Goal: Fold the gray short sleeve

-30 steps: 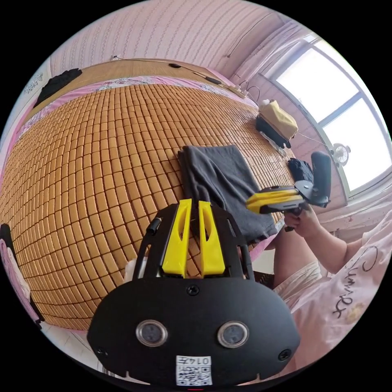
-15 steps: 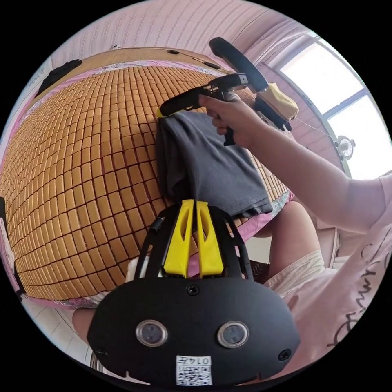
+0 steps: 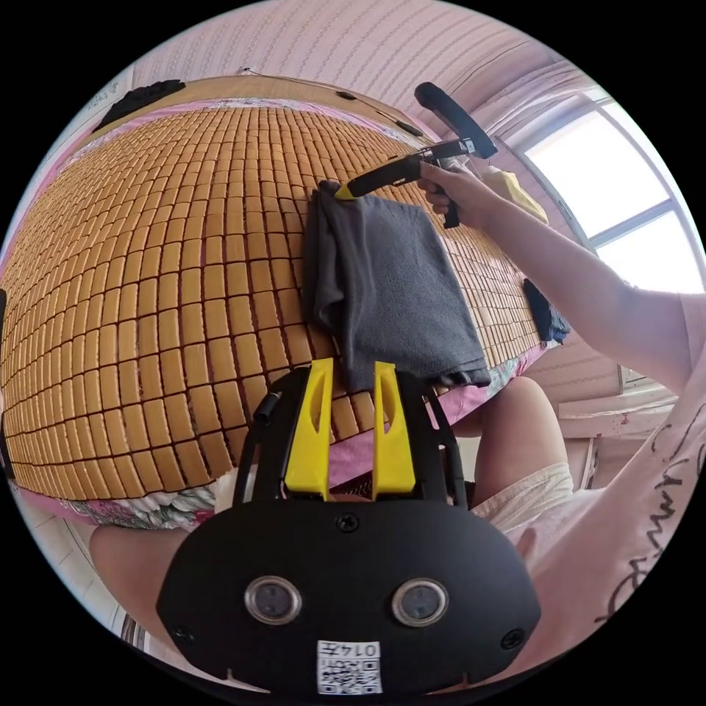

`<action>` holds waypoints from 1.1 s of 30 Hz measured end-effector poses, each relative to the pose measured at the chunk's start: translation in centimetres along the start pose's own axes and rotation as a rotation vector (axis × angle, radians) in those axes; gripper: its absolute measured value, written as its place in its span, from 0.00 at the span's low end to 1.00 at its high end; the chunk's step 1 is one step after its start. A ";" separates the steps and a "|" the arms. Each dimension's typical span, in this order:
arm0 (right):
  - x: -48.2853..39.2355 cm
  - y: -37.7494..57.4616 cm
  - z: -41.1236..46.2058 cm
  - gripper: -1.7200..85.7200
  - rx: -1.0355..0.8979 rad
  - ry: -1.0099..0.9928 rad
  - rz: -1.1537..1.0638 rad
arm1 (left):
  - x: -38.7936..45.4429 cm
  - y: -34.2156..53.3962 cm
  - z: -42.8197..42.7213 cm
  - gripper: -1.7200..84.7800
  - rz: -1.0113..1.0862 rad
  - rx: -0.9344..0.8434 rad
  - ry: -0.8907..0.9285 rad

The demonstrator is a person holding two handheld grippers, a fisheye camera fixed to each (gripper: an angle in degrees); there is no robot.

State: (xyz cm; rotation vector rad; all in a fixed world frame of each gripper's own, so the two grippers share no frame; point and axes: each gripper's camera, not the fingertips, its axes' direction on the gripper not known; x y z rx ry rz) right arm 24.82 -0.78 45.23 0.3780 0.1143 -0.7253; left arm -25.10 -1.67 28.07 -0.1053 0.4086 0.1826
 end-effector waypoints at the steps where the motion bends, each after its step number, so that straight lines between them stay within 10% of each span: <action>1: -0.3 -0.3 0.4 0.17 -0.023 -0.030 -0.028 | -0.1 0.2 0.3 0.13 -0.002 -0.006 0.006; 33: -14.6 18.0 -15.9 0.07 0.564 -0.016 -0.215 | 1.1 21.5 -5.2 0.01 0.249 0.302 -0.082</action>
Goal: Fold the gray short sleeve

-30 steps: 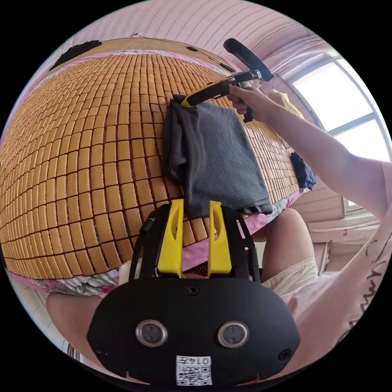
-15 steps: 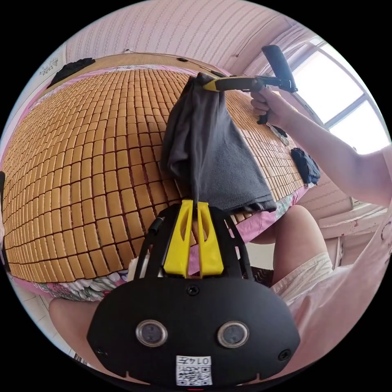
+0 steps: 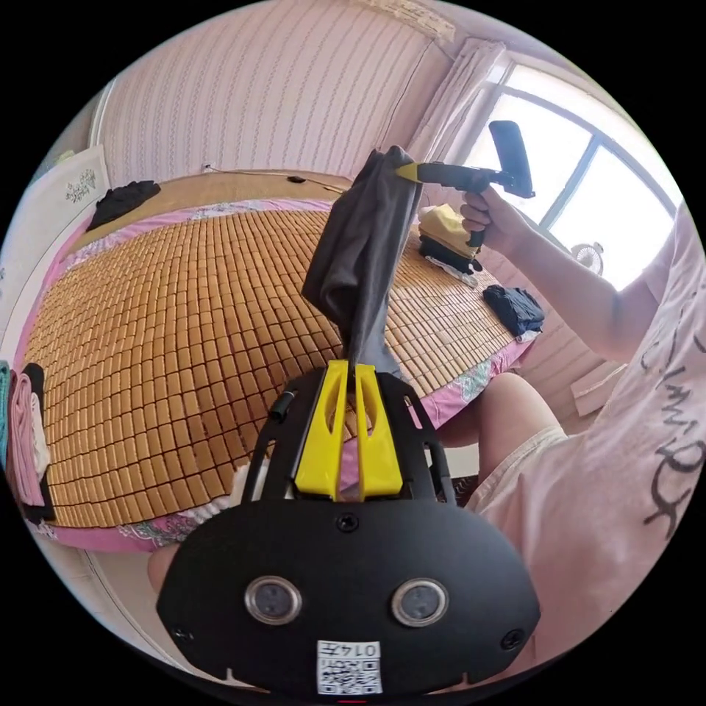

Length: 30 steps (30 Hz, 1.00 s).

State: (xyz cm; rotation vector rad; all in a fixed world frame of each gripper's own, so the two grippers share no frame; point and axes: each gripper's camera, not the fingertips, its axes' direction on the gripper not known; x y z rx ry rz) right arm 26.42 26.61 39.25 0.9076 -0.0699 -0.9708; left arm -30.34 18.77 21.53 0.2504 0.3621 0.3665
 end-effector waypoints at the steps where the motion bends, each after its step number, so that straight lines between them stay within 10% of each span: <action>1: -1.2 -1.0 -0.6 0.07 0.017 0.002 -0.024 | 0.1 0.4 -0.9 0.01 0.001 0.016 -0.013; 14: -20.0 -22.9 5.0 0.07 0.185 -0.188 -0.475 | -0.4 12.7 -25.8 0.01 -0.171 0.413 -0.453; 22: -25.3 -40.9 26.0 0.10 0.004 -0.196 -0.158 | -13.7 14.9 -36.5 0.10 -0.503 0.465 -0.755; 30: -24.9 -34.0 33.5 0.12 -0.218 -0.109 -0.225 | -15.6 21.0 -33.3 0.11 -0.775 0.528 -0.739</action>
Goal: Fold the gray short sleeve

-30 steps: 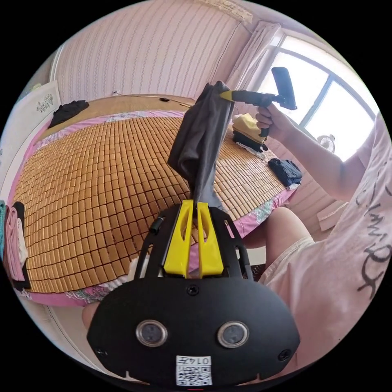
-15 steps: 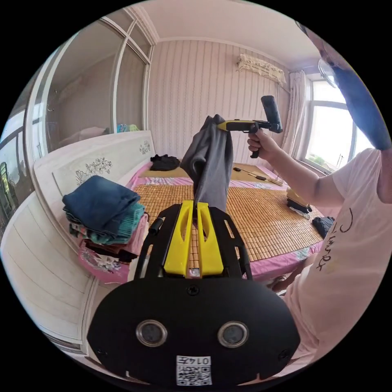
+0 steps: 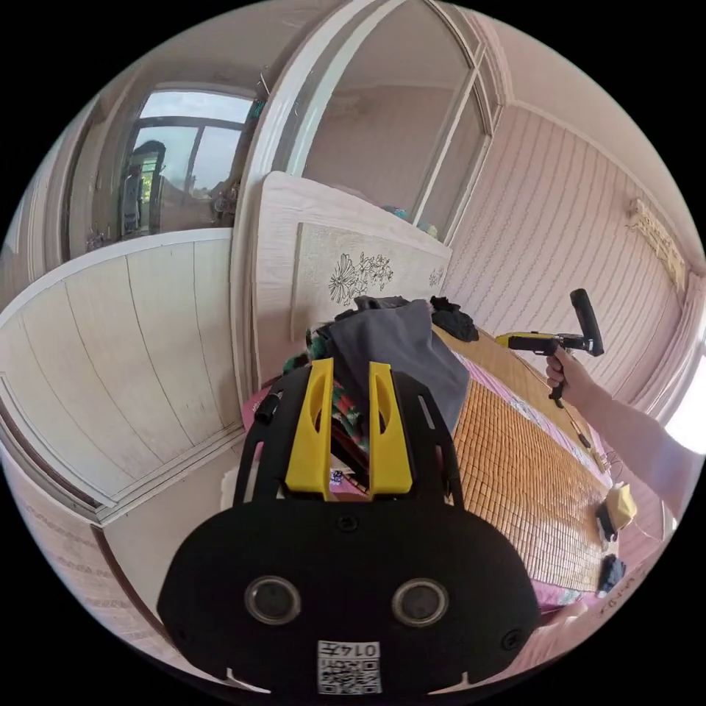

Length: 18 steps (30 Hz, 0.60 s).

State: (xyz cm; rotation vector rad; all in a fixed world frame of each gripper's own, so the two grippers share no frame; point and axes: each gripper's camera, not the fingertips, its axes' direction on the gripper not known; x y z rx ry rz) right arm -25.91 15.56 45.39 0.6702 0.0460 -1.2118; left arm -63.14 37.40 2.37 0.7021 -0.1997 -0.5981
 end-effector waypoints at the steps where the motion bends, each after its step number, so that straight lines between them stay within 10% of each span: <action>1: 0.4 2.8 -0.3 0.13 -0.003 0.002 -0.015 | 0.6 0.5 -0.3 0.11 0.016 0.002 -0.002; 9: 0.4 31.2 -7.6 0.13 -0.043 0.192 0.142 | 18.9 8.5 -0.9 0.09 0.412 -0.121 0.276; 18: -5.4 67.7 -17.6 0.15 -0.123 0.529 0.854 | 48.0 18.7 2.3 0.08 0.746 -0.361 0.982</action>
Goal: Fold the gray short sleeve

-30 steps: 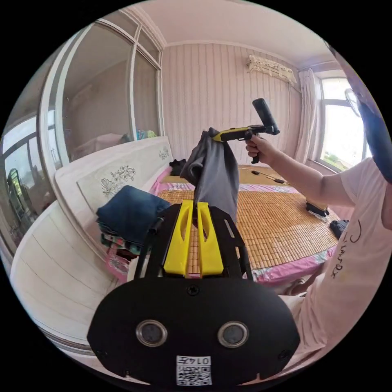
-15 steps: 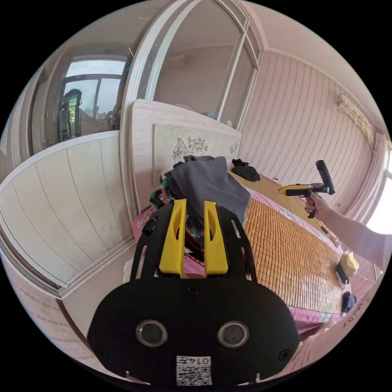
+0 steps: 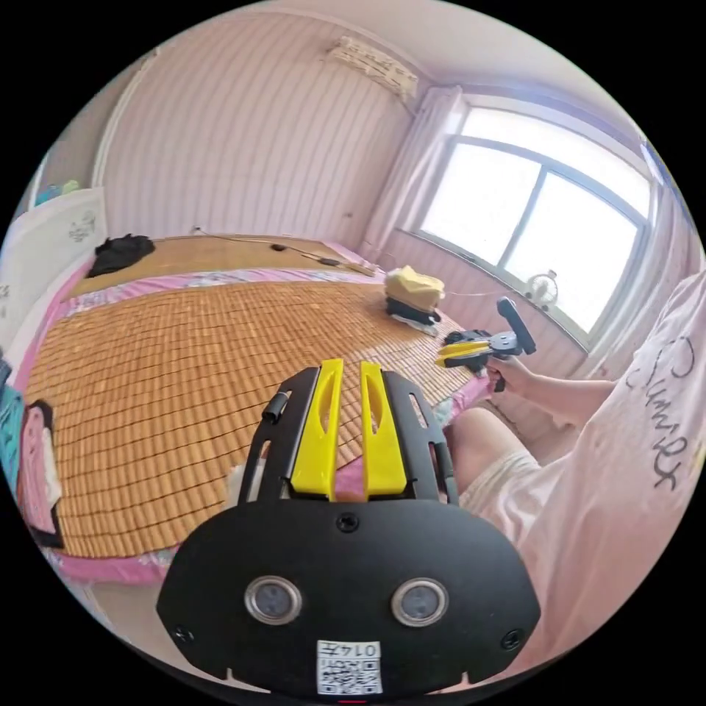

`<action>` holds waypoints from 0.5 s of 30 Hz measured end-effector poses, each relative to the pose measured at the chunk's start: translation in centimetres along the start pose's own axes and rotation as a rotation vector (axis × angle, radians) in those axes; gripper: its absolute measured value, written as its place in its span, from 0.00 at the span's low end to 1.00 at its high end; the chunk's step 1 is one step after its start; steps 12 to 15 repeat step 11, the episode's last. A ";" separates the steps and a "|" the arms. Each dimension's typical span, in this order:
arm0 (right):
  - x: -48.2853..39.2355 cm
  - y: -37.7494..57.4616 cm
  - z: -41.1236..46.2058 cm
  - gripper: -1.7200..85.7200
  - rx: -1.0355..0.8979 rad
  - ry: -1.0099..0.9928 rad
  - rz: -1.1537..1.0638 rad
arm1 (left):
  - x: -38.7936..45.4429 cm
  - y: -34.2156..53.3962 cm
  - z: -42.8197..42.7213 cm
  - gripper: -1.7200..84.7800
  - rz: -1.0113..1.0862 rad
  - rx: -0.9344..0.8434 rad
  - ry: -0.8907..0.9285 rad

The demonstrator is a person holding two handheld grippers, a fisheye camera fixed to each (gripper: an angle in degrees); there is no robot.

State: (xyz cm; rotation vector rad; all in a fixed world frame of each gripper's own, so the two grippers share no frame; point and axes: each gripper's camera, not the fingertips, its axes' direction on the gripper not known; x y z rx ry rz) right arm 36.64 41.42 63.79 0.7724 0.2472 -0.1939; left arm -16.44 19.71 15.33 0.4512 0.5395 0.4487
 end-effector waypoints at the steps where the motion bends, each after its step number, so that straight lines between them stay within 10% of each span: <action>1: 2.8 3.2 -0.2 0.15 -0.002 0.034 0.092 | 0.9 -1.0 1.6 0.08 0.029 -0.011 0.043; 15: 20.8 18.8 -0.5 0.15 0.000 0.221 0.512 | 15.5 -16.1 27.3 0.08 0.316 -0.282 0.411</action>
